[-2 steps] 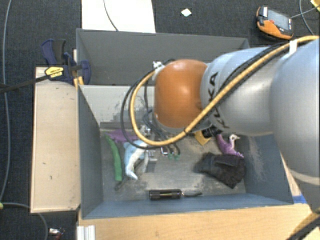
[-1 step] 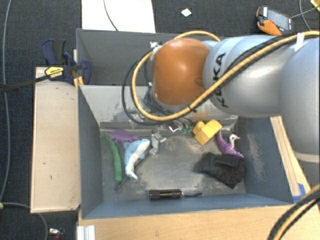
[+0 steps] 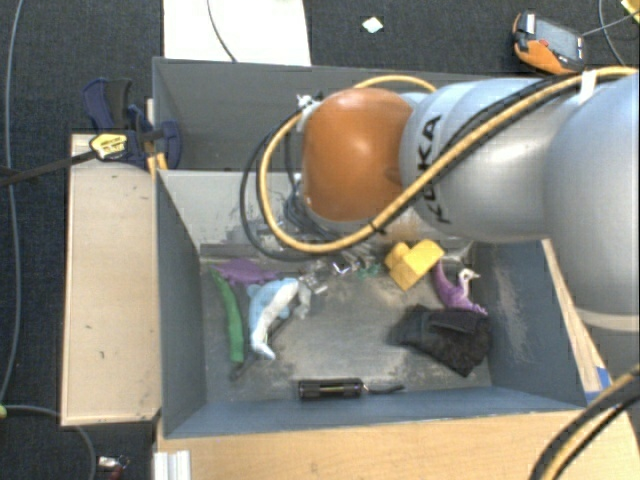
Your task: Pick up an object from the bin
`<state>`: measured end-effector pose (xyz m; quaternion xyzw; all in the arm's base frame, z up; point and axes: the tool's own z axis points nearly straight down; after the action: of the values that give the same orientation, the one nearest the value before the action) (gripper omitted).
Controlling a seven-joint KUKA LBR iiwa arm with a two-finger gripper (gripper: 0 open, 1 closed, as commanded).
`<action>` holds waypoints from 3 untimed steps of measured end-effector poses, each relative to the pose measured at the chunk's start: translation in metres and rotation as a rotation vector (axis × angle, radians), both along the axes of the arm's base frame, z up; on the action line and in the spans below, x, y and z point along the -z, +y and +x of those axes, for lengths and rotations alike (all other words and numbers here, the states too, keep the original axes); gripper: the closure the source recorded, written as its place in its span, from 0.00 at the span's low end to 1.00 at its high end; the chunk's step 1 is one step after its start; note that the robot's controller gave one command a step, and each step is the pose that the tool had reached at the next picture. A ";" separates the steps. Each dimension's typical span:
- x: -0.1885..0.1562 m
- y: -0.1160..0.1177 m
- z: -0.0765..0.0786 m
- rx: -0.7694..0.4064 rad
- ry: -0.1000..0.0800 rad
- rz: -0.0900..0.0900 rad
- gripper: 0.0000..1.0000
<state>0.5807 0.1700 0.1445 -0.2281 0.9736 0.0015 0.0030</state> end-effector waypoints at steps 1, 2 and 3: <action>0.014 0.003 0.003 -0.550 -0.008 -0.002 0.00; 0.074 0.013 0.005 -0.554 -0.006 -0.001 0.00; 0.074 0.017 0.008 -0.808 -0.019 -0.004 1.00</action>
Offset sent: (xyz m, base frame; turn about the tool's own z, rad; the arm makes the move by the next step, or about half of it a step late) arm 0.0044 0.0121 -0.0745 -0.5561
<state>0.5888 0.1873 0.0706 -0.5926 0.8054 -0.0014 0.0109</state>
